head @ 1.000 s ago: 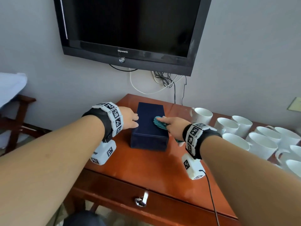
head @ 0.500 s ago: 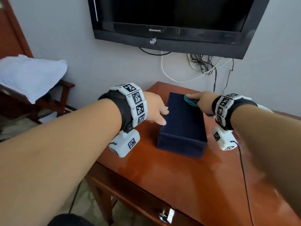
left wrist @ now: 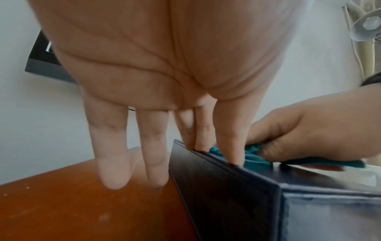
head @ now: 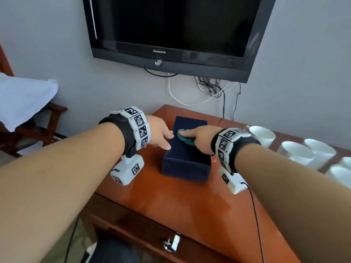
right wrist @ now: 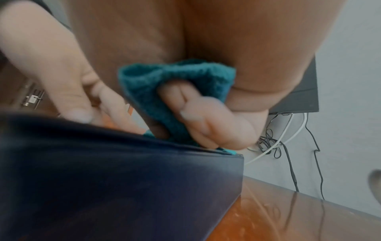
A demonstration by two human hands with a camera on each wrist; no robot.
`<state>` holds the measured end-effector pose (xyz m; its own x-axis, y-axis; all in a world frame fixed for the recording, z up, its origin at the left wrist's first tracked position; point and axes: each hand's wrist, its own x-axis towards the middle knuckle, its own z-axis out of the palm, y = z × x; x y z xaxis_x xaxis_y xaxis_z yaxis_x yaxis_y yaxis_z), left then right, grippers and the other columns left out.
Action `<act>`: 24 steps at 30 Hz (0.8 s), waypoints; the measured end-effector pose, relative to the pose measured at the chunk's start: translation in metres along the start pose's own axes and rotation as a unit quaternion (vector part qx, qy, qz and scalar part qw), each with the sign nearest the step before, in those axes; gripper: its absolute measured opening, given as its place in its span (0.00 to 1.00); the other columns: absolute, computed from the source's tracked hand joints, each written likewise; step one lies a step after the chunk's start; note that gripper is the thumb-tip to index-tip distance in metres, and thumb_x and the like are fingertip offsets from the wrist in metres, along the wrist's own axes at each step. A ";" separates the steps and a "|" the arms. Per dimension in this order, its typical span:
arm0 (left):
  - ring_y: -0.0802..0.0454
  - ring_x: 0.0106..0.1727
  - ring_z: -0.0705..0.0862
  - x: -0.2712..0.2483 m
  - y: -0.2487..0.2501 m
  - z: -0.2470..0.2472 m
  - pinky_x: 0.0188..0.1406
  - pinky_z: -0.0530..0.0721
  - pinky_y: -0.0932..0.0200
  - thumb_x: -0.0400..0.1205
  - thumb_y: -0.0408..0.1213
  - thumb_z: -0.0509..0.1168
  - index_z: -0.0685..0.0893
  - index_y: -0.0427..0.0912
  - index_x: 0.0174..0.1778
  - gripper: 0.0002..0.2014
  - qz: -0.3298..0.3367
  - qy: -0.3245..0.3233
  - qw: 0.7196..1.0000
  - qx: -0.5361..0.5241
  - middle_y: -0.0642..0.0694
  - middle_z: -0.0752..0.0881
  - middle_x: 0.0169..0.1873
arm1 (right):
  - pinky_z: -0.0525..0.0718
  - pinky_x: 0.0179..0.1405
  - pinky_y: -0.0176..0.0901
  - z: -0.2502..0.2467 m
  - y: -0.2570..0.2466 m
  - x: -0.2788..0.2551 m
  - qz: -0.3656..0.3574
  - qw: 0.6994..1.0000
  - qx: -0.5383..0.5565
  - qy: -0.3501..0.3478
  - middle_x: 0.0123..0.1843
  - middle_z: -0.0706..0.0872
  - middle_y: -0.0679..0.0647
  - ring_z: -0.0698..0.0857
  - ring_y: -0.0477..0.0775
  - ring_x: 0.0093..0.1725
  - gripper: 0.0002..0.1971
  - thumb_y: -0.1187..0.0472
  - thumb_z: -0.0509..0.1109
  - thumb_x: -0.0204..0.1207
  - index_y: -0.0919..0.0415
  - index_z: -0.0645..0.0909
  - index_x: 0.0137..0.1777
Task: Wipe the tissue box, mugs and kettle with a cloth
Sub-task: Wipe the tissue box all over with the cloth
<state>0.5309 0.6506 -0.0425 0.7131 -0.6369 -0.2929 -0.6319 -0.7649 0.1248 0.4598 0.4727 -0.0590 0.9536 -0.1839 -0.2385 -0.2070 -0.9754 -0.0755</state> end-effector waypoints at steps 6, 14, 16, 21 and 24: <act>0.52 0.73 0.83 -0.013 0.011 0.014 0.46 0.78 0.72 0.90 0.52 0.64 0.66 0.50 0.90 0.32 -0.013 0.041 0.998 -0.055 0.60 0.64 0.89 | 0.73 0.18 0.28 0.016 0.004 -0.056 -0.005 1.000 0.023 0.008 0.67 0.79 0.48 0.72 0.43 0.33 0.35 0.67 0.54 0.91 0.27 0.61 0.86; 0.37 0.73 0.82 -0.026 0.009 0.042 0.65 0.89 0.38 0.87 0.57 0.69 0.58 0.57 0.92 0.40 -0.079 0.019 0.951 -0.297 0.43 0.68 0.87 | 0.81 0.25 0.38 0.046 0.036 -0.087 0.068 0.967 0.207 0.130 0.61 0.86 0.55 0.81 0.50 0.32 0.35 0.71 0.53 0.83 0.33 0.76 0.80; 0.37 0.72 0.84 -0.024 0.007 0.046 0.62 0.91 0.36 0.84 0.58 0.71 0.62 0.49 0.91 0.42 -0.109 0.022 0.922 -0.370 0.40 0.71 0.85 | 0.83 0.26 0.38 0.053 0.039 -0.086 0.078 0.943 0.285 0.154 0.65 0.86 0.57 0.83 0.53 0.34 0.33 0.72 0.54 0.83 0.39 0.78 0.79; 0.42 0.62 0.89 -0.010 0.011 0.058 0.63 0.91 0.45 0.71 0.79 0.62 0.76 0.48 0.83 0.50 -0.117 0.030 0.939 -0.322 0.47 0.85 0.71 | 0.84 0.19 0.44 0.056 0.032 -0.083 0.077 0.860 0.488 0.130 0.58 0.88 0.63 0.87 0.64 0.29 0.23 0.69 0.59 0.88 0.48 0.81 0.77; 0.41 0.67 0.87 -0.014 0.016 0.059 0.66 0.89 0.44 0.79 0.75 0.61 0.74 0.51 0.85 0.43 -0.138 0.043 0.917 -0.372 0.46 0.83 0.75 | 0.85 0.21 0.45 0.056 0.034 -0.078 0.088 0.824 0.546 0.126 0.60 0.84 0.63 0.86 0.61 0.28 0.21 0.67 0.62 0.88 0.50 0.82 0.76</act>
<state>0.4932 0.6528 -0.0923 0.8563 -0.3894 -0.3393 -0.0638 -0.7316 0.6787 0.3661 0.4612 -0.0967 0.8748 -0.4637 -0.1405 -0.2889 -0.2665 -0.9195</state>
